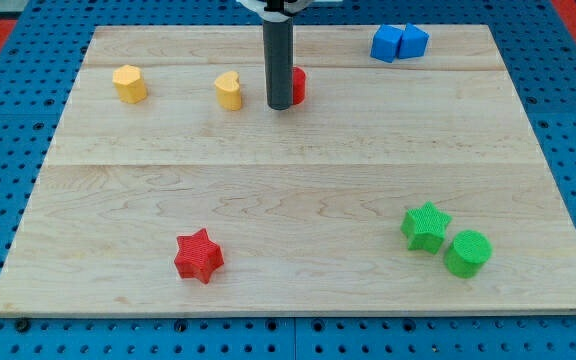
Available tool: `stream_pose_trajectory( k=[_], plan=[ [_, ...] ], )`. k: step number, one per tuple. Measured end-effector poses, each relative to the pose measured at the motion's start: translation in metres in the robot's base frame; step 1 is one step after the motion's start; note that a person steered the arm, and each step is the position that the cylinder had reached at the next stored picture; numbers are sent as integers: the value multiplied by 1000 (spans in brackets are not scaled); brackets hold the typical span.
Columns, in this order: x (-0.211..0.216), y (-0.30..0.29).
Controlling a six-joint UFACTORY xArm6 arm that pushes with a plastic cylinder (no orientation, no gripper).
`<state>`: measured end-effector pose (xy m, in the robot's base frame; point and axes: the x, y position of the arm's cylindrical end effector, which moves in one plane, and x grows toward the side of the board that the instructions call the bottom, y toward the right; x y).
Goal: Move your arm towards the blue cube
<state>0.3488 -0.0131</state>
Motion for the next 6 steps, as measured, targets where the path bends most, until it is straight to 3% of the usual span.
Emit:
stream_pose_trajectory(
  k=[2, 3, 4, 5, 6],
  plan=[
    [205, 27],
    [149, 57],
    [47, 108],
    [-54, 122],
    [-129, 96]
  ],
)
